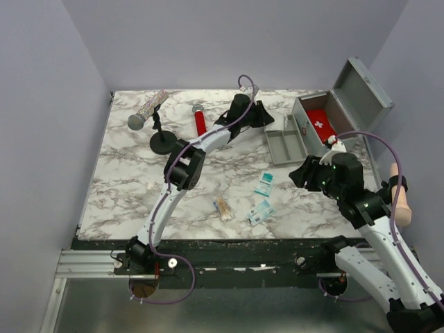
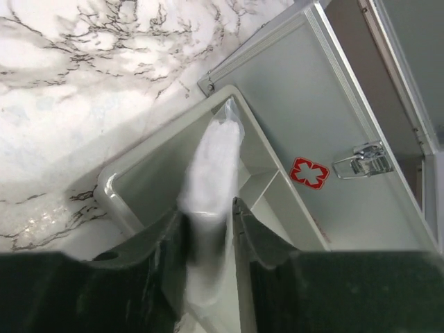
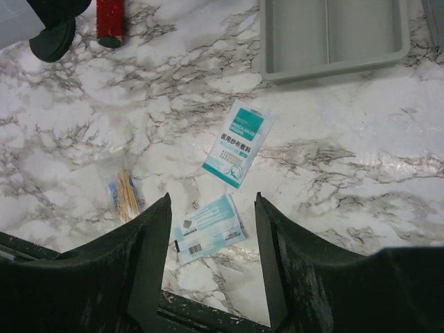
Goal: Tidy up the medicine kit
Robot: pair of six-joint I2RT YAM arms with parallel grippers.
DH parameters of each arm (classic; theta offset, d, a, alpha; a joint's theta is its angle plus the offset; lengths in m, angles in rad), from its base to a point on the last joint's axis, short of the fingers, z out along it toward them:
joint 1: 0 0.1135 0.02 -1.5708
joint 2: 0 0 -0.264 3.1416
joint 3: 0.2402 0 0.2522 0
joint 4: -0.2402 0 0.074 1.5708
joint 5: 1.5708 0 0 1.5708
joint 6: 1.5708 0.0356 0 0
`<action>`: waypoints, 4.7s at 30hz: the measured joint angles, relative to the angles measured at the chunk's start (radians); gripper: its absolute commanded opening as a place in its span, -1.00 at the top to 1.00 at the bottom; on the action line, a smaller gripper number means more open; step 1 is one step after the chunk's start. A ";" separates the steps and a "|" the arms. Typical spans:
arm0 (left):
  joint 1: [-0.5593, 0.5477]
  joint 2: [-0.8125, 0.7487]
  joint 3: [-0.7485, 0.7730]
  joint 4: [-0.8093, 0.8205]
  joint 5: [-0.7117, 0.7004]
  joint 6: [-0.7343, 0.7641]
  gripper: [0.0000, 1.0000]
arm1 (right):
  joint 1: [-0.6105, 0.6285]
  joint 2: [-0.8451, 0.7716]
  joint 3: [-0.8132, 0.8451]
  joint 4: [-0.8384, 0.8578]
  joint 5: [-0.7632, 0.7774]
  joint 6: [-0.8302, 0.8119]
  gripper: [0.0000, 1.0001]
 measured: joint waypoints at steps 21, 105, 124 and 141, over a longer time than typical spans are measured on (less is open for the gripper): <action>0.072 -0.669 -0.671 0.145 -0.057 0.014 -0.97 | 0.000 0.312 -0.020 0.148 0.153 0.051 -0.05; -0.072 -2.063 -1.707 -0.259 -0.423 -0.021 -0.88 | 0.272 1.046 0.321 0.459 0.043 -0.776 0.99; -0.072 -1.865 -1.678 -0.277 -0.478 -0.020 -0.88 | 0.343 1.023 0.244 0.578 0.036 -0.945 0.16; -0.072 -1.527 -1.483 -0.277 -0.585 0.023 0.02 | 0.343 0.740 0.269 0.637 0.336 -0.585 0.45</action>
